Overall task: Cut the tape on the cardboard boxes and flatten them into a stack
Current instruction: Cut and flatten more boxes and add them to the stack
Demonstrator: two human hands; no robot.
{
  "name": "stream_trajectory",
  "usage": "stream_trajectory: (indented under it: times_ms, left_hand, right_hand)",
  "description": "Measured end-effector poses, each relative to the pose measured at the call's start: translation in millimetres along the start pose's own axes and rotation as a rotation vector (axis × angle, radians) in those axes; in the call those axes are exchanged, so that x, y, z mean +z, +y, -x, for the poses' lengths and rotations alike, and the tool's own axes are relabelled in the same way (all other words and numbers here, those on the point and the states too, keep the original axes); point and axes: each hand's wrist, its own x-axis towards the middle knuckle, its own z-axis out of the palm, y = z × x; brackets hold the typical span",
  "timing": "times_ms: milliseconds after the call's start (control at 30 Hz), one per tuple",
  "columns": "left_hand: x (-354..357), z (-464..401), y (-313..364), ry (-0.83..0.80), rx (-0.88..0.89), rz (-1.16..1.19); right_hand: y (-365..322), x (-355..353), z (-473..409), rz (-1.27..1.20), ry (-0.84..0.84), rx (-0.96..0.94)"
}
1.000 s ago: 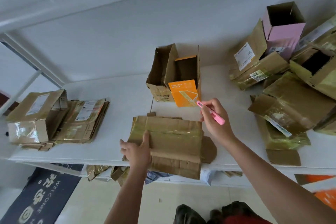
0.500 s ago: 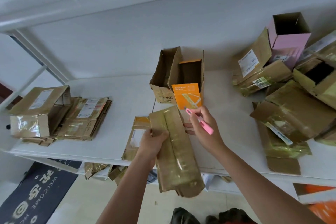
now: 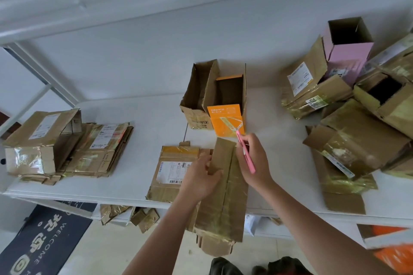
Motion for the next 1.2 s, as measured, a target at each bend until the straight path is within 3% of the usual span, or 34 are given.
stream_trajectory:
  times_ms: [233,400,567,800,933,1200]
  left_hand:
    - [-21.1,35.0,-23.5,-0.453,-0.372,0.037]
    - [-21.1,44.2,-35.2,-0.571,-0.557,0.372]
    - [-27.4,44.8,-41.8,-0.450,-0.561,0.557]
    - [-77.4,41.9,-35.7,-0.193,-0.403,0.246]
    - [-91.0,30.8,-32.7,0.040,-0.305,0.088]
    - [-88.9,7.6,-21.6,0.353,-0.030,0.111]
  right_hand:
    - [1.6,-13.2,4.5,-0.124,0.005,-0.012]
    - [-4.2,-1.7,2.0,-0.134,-0.012,-0.003]
    - [-11.1,-1.4,1.2,-0.145,0.004,0.029]
    - [-35.1,-12.0,7.9,-0.149,0.215,0.057]
    - [-42.8,-16.4,14.5,-0.201,0.274,0.048]
    - [-57.2,-34.0,29.2,-0.209,0.400,0.035]
